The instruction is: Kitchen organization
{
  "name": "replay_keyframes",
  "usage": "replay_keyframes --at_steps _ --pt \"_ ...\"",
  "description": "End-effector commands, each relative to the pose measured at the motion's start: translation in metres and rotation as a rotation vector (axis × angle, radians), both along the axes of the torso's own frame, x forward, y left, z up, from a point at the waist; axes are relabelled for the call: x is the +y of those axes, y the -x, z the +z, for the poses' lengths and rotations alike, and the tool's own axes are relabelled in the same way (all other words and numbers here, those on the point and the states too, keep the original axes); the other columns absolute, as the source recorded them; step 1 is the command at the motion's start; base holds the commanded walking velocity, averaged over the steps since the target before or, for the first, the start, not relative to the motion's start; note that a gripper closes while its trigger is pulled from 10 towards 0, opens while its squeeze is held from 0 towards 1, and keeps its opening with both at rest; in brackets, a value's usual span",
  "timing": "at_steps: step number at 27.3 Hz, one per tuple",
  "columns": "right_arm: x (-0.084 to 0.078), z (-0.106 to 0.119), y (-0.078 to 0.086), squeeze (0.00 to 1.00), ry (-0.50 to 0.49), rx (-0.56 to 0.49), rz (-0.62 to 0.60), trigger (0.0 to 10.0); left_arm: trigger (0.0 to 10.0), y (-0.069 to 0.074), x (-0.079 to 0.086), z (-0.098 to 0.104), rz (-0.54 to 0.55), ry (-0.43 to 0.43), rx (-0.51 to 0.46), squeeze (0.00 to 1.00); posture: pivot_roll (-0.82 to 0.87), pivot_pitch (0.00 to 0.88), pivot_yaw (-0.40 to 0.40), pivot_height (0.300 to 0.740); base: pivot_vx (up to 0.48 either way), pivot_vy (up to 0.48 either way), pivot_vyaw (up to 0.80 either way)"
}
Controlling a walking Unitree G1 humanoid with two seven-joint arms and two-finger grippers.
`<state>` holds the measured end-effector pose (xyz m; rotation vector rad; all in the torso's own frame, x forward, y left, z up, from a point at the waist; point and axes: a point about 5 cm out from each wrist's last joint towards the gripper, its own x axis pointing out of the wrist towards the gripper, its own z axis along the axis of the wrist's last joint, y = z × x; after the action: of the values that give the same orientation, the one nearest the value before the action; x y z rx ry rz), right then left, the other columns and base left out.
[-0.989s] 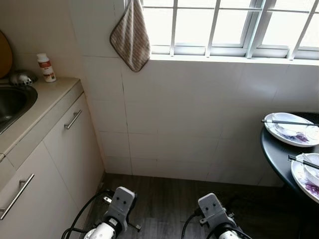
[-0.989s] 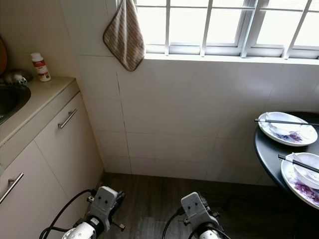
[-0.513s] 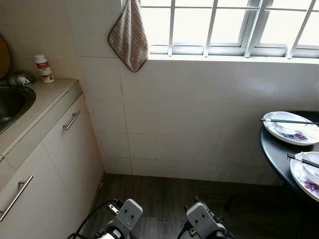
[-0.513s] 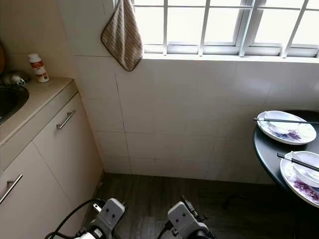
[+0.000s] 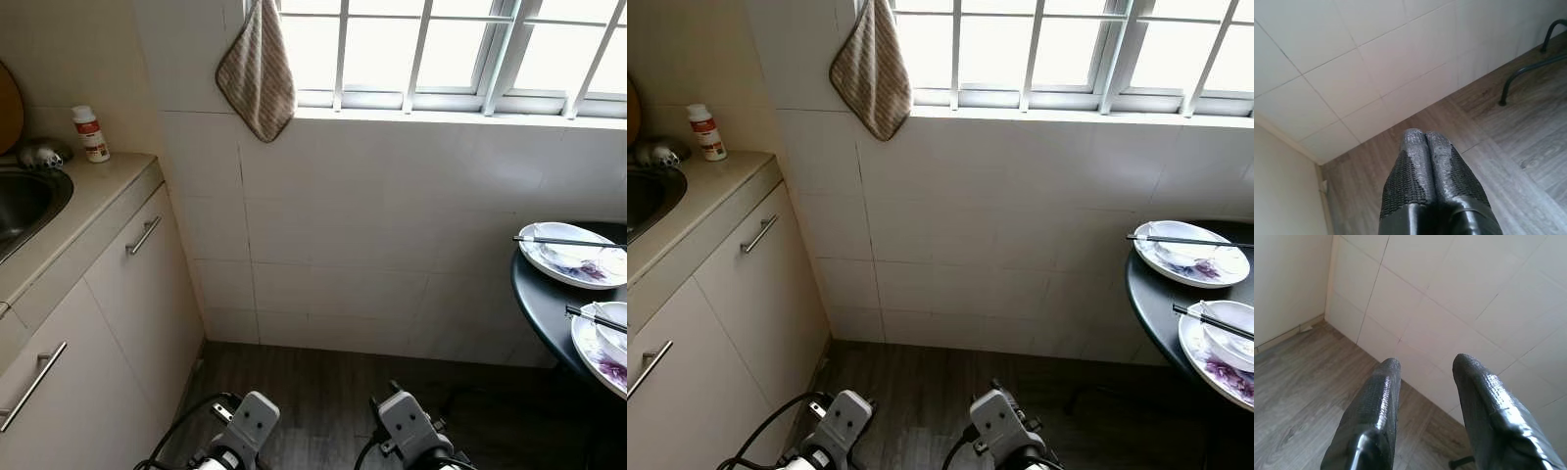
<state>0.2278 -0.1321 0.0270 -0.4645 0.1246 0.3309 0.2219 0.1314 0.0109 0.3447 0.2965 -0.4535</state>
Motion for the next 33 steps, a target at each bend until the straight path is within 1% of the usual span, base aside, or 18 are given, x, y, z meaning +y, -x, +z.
replay_keyframes --at_steps 1,5,10,13,16,21,23,24,26,28,31,32,33 --pt "-0.001 0.003 -0.003 0.0 -0.009 -0.026 -0.009 10.0 10.0 -0.001 0.002 -0.001 0.003 0.01 0.021 0.0 0.06 0.0 -0.014 0.74 0.0 0.0 0.0" --pt "0.001 0.003 -0.002 0.0 0.0 -0.039 -0.001 10.0 10.0 0.001 0.003 -0.001 -0.005 -0.002 0.011 0.0 0.06 0.0 -0.015 0.74 0.0 0.0 0.0" --pt "0.0 0.005 -0.001 0.0 0.049 -0.054 -0.004 10.0 10.0 0.0 0.004 0.002 -0.005 -0.009 0.003 0.0 0.06 0.0 -0.013 0.74 0.0 0.0 0.0" --pt "0.0 0.006 -0.001 0.0 0.061 -0.06 -0.012 10.0 10.0 0.0 0.004 0.002 -0.003 -0.01 0.005 0.0 0.06 0.0 -0.013 0.74 0.0 0.0 0.0" --pt "-0.002 0.006 0.002 0.0 0.118 -0.054 -0.04 10.0 10.0 0.002 0.006 0.001 -0.003 -0.014 0.007 0.0 0.05 0.0 -0.007 0.74 0.0 0.0 0.0" --pt "-0.003 0.007 0.005 0.0 0.153 -0.053 -0.093 10.0 10.0 0.007 0.009 -0.002 -0.008 -0.025 0.027 0.0 0.04 0.0 0.004 0.74 0.0 0.0 0.0" --pt "-0.003 0.008 0.005 0.0 0.189 -0.043 -0.095 10.0 10.0 0.008 0.009 -0.003 -0.017 -0.028 0.035 0.0 0.03 0.0 0.007 0.74 0.0 0.0 0.0" --pt "-0.005 0.008 0.002 0.0 0.213 -0.028 -0.122 10.0 10.0 0.009 0.009 -0.004 -0.024 -0.027 0.043 0.0 0.03 0.0 0.012 0.74 0.0 0.0 0.0" --pt "-0.009 0.012 -0.001 0.0 0.207 -0.047 -0.15 10.0 10.0 0.009 0.009 -0.005 -0.028 -0.028 0.046 0.0 0.02 0.0 0.016 0.74 0.0 0.0 0.0" --pt "-0.009 0.015 -0.002 0.0 0.2 -0.079 -0.148 10.0 10.0 0.01 0.01 -0.005 -0.028 -0.03 0.049 0.0 0.02 0.0 0.022 0.74 0.0 0.0 0.0" --pt "-0.01 0.015 0.0 0.0 0.172 -0.072 -0.163 10.0 10.0 0.011 0.01 -0.006 -0.028 -0.031 0.055 0.0 0.01 0.0 0.023 0.74 0.0 0.0 0.0" --pt "-0.006 0.012 0.007 0.0 0.131 -0.058 -0.133 10.0 10.0 0.011 0.011 -0.007 -0.029 -0.029 0.058 0.0 0.01 0.0 0.026 0.74 0.0 0.0 0.0" --pt "-0.003 0.009 0.011 0.0 0.092 -0.046 -0.131 10.0 10.0 0.011 0.01 -0.007 -0.029 -0.028 0.06 0.0 0.01 0.0 0.026 0.74 0.0 0.0 0.0"
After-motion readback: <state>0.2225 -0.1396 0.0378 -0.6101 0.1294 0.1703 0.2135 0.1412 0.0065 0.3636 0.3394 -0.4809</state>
